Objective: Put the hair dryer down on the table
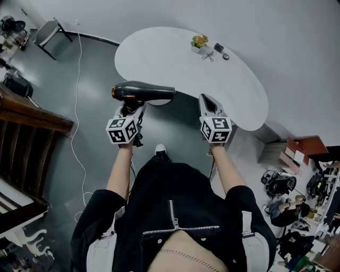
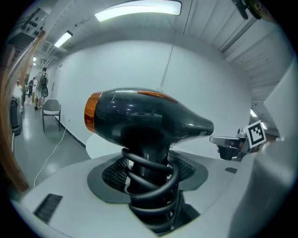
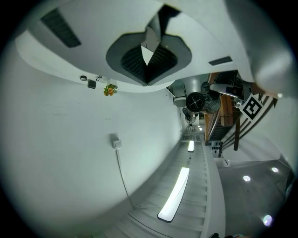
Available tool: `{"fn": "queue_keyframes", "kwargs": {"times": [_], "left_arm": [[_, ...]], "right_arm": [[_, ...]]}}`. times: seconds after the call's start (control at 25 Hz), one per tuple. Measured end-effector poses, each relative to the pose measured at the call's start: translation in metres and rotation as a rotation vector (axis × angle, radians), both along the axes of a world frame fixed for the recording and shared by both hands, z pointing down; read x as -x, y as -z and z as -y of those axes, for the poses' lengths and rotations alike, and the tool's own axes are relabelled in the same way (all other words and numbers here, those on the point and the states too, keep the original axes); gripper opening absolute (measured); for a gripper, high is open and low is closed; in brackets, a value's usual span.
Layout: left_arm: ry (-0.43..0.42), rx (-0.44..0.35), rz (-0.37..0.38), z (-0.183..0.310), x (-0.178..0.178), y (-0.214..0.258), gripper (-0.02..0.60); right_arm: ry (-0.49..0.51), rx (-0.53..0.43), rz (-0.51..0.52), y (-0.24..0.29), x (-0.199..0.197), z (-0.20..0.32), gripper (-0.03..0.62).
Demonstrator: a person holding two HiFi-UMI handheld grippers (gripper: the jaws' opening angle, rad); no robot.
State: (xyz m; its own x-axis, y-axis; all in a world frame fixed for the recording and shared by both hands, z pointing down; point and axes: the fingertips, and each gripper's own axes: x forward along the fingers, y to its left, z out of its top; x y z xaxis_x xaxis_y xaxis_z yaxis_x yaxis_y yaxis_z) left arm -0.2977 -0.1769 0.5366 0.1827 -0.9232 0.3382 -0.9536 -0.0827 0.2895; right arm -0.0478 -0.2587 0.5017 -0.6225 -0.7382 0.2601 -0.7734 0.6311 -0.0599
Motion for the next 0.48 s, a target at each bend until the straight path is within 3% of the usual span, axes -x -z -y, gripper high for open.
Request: {"fn": "queue_keyframes", "kwargs": {"times": [0.2,0.48], "left_arm": [[-0.071,0.005,0.009,0.052,0.018,0.0,0.268],[-0.142,0.008,-0.008,0.109,0.02,-0.003,0.268]], "right_arm": [[-0.048,-0.006,-0.001,0.002,0.019,0.034,0.005],[-0.114,0.01,-0.016,-0.004,0.018,0.072,0.006]]}}
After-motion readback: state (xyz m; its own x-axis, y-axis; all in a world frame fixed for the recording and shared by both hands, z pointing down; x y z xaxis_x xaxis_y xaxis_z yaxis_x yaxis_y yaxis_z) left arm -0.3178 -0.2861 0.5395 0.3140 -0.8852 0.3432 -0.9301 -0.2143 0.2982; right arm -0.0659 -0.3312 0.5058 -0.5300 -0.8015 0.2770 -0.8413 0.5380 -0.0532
